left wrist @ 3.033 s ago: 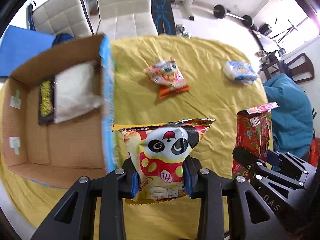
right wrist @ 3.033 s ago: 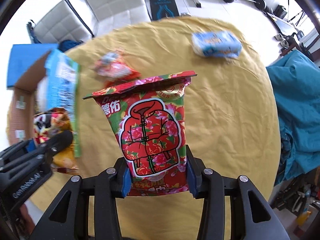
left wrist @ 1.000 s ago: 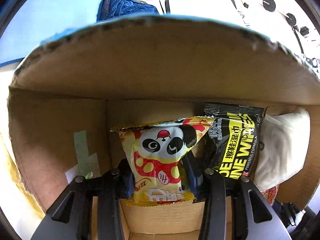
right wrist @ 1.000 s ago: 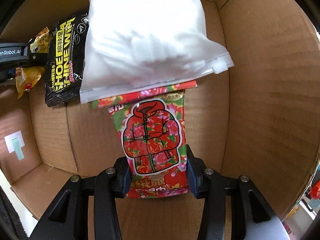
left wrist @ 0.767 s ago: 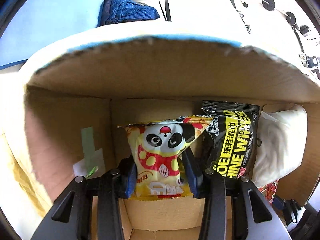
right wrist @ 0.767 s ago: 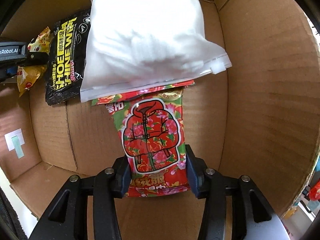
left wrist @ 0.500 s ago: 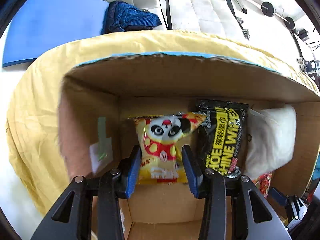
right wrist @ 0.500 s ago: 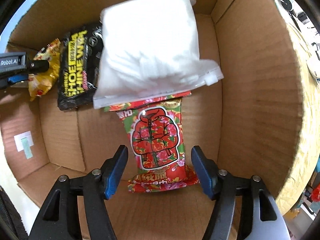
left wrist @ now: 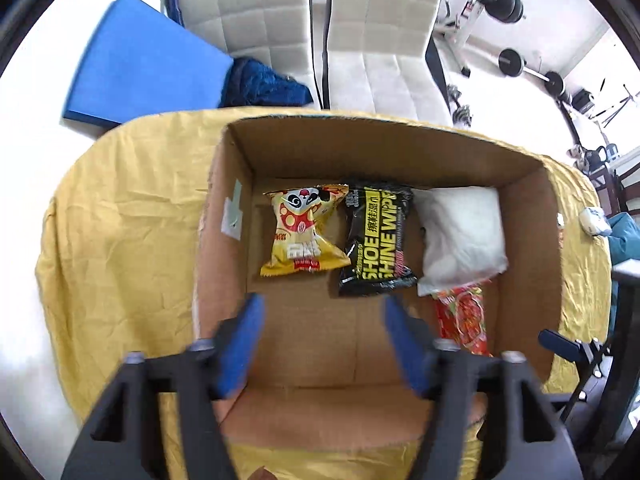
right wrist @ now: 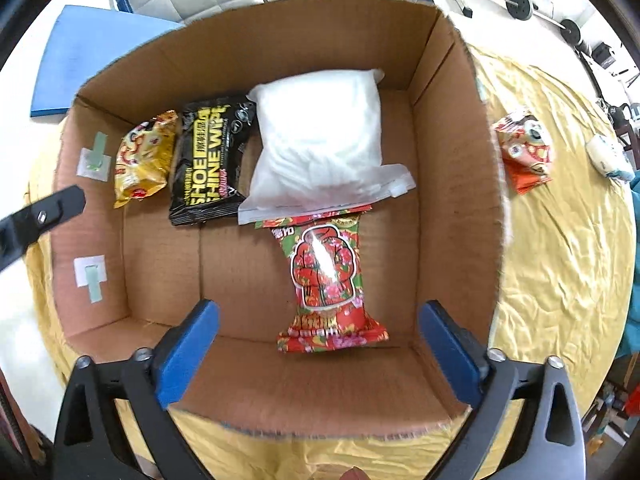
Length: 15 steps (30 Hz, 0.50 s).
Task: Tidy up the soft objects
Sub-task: 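Open both tools to release the panda and red packets in box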
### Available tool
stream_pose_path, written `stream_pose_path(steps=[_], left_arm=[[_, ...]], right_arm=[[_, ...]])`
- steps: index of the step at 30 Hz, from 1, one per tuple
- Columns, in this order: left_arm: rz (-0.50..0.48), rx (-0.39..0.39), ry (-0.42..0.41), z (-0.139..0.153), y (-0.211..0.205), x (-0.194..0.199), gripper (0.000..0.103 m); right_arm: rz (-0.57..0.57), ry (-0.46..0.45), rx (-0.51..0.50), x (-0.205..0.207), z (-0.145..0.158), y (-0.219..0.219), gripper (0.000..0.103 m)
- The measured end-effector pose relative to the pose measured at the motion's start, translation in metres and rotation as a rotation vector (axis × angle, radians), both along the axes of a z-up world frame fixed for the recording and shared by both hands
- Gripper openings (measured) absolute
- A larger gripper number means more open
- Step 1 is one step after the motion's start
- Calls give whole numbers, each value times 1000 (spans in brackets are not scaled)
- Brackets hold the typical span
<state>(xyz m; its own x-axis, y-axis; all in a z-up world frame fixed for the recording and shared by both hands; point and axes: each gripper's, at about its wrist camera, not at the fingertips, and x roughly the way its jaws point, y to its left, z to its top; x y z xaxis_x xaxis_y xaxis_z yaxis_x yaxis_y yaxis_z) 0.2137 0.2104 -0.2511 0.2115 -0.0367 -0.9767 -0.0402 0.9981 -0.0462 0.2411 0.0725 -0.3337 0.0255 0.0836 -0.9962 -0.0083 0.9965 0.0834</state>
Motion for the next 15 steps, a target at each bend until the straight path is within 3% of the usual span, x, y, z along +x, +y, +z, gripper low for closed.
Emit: stream_pose_path(steps=[2, 15], left_arm=[[2, 0, -24, 10, -1, -10, 92], [39, 4, -159, 71, -6, -77, 94]], right_arm=[[4, -18, 2, -7, 13, -1, 103], [21, -159, 21, -64, 78, -21, 103]])
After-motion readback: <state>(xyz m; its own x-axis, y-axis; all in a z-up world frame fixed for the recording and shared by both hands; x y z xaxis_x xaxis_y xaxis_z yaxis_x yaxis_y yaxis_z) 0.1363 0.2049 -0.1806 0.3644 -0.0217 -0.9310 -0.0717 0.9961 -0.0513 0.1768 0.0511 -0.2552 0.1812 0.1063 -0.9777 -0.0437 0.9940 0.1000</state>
